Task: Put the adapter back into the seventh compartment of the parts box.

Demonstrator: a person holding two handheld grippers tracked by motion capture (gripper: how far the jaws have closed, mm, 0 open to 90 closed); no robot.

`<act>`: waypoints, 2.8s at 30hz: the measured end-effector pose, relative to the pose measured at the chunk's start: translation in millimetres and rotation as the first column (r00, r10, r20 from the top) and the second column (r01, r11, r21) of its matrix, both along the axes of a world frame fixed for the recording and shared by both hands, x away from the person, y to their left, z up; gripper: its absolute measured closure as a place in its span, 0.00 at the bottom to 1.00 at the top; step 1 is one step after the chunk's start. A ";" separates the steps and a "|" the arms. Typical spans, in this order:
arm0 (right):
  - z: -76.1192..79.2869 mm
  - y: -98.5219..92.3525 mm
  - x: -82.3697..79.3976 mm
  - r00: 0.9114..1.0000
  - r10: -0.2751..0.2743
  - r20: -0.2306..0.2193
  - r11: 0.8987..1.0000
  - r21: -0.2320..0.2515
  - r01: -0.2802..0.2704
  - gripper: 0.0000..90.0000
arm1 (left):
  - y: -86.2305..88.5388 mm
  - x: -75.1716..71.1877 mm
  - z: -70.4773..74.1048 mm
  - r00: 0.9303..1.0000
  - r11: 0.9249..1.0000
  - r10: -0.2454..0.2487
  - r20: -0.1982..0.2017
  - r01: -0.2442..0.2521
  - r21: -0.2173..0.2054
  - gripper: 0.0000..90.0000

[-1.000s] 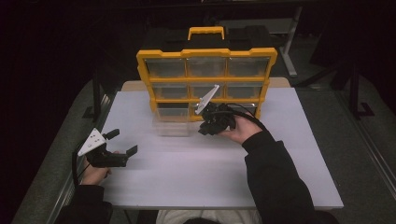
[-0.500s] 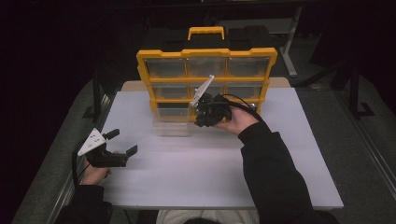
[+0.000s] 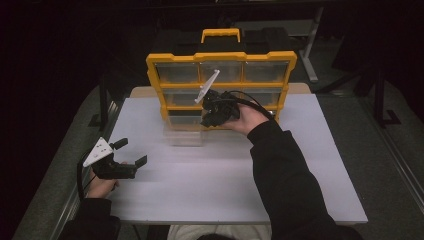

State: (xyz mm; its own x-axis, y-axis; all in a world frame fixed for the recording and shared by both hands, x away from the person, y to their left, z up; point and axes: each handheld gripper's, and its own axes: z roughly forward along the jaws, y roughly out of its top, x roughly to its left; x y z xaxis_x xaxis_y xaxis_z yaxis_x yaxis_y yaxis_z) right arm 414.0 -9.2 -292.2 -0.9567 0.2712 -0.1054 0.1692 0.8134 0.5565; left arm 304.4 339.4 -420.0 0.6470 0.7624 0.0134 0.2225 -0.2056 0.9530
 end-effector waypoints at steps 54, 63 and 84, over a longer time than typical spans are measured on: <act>-38.5 69.6 45.4 0.998 0.050 -0.031 0.998 -0.021 -0.051 0.83 | -0.1 1.7 -1.2 1.000 1.000 0.000 -0.001 0.000 0.001 0.00; -44.5 73.3 47.6 0.997 0.054 -0.050 0.998 -0.029 -0.055 0.82 | -0.5 2.1 -1.6 1.000 1.000 -0.004 -0.002 0.004 0.006 0.00; -24.2 25.7 27.4 0.998 -0.025 -0.051 0.998 0.052 0.028 0.26 | -1.5 0.4 -1.5 1.000 1.000 -0.006 -0.006 0.007 0.004 0.00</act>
State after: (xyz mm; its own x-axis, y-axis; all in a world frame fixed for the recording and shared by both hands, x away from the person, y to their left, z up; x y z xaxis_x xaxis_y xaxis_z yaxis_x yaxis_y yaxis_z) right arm 441.5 16.5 -316.3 -0.9530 0.3002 -0.0417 0.2193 0.7780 0.5888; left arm 304.8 337.9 -421.4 0.6520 0.7581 0.0125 0.2271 -0.2110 0.9507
